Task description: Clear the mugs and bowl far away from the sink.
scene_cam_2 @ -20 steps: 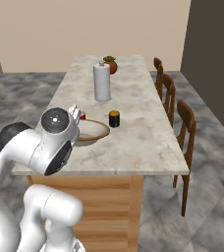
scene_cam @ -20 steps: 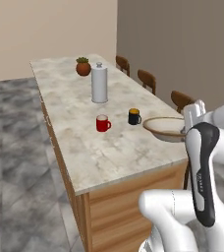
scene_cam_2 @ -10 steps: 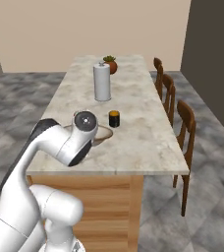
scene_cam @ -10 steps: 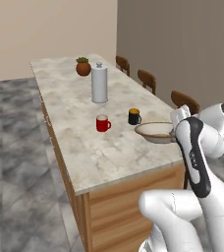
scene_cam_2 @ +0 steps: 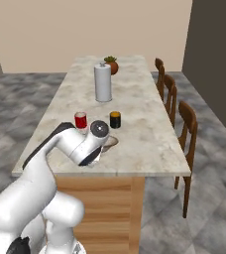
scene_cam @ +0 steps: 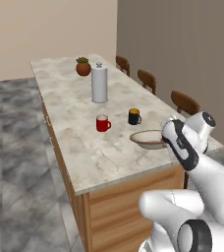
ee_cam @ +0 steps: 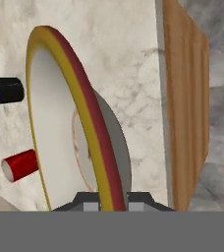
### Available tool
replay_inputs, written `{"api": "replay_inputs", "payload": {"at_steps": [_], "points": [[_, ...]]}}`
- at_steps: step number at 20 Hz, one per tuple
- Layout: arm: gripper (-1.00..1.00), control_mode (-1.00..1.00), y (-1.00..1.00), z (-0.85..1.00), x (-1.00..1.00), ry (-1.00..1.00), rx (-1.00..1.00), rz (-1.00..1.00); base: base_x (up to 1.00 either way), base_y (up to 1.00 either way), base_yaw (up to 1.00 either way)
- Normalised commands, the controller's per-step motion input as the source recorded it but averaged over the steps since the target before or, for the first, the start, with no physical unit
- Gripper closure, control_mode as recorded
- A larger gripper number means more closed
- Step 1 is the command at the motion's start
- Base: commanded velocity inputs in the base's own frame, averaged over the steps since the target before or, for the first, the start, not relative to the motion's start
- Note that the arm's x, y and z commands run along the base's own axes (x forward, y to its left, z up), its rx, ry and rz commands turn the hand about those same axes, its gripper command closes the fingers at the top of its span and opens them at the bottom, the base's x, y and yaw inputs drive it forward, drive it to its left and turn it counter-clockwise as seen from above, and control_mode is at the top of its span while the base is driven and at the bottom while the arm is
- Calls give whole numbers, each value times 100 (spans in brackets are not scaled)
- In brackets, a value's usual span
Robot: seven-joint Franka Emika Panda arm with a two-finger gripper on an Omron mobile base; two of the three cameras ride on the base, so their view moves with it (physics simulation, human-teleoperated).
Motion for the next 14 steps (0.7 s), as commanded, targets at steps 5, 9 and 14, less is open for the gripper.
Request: {"api": "replay_inputs", "payload": {"at_steps": [5,9,14], "points": [[100,-100,-18,-36,66,18,1,5,0,0,0],[100,-100,-13,-32,48,14,0,6,0,0,0],[100,-100,-9,-33,42,9,0,8,0,0,0]]}}
